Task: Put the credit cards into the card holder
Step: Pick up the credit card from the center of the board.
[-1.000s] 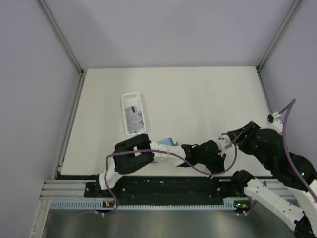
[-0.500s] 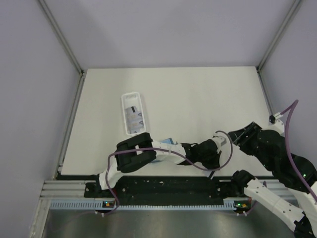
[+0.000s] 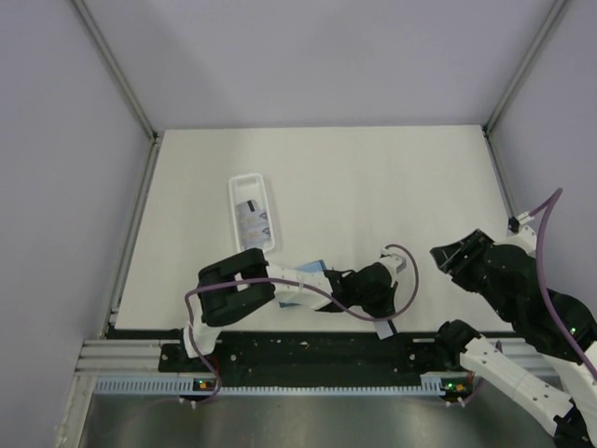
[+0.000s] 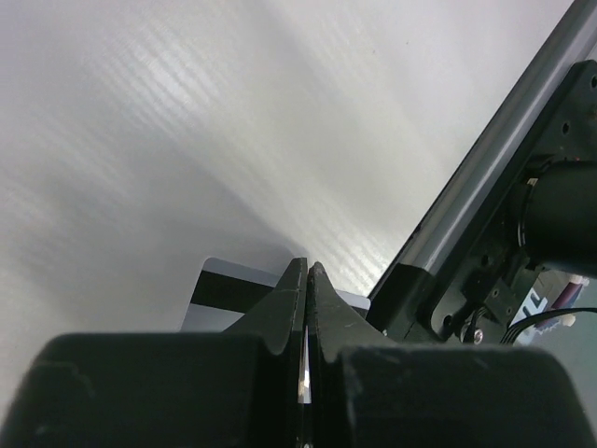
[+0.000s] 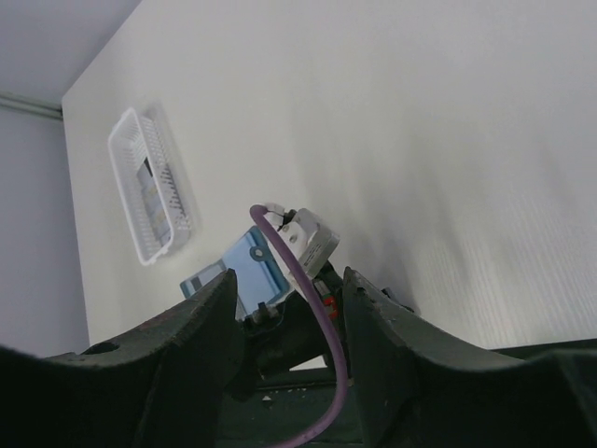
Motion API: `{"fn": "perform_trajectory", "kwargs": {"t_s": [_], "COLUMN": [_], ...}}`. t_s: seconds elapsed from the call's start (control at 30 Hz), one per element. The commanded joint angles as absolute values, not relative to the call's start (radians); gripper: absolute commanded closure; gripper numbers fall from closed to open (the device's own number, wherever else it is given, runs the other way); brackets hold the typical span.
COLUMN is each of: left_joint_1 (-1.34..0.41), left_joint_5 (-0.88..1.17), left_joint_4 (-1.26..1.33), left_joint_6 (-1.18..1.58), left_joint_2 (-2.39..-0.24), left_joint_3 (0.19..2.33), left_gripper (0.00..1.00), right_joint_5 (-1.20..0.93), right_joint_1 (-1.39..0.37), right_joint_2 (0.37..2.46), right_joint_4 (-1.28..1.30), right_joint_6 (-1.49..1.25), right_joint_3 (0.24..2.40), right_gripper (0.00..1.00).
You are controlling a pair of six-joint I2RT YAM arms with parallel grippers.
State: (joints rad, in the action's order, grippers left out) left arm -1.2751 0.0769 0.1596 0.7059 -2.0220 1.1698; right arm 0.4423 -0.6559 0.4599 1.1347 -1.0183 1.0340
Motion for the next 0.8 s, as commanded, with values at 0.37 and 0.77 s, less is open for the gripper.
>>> {"fn": "perform_trajectory", "kwargs": {"t_s": [0.37,0.77], "left_joint_1": [-1.270,-1.226], "left_joint_5": [-0.055,-0.118], "left_joint_4": [0.025,0.005], "left_joint_6": [0.669,0.657], "left_joint_2": [-1.933,-1.727], "left_joint_3": [1.080,1.005], "left_gripper": [1.00,1.00], "right_joint_5": [0.463,0.240], "right_joint_1": [-0.647,-0.647], "right_joint_2": [0.472,0.731], "right_joint_4": [1.120,1.049], "right_joint_6": [-1.009,-0.920], "right_joint_3": [1.000,0.859], "right_gripper": [0.50,0.48]}}
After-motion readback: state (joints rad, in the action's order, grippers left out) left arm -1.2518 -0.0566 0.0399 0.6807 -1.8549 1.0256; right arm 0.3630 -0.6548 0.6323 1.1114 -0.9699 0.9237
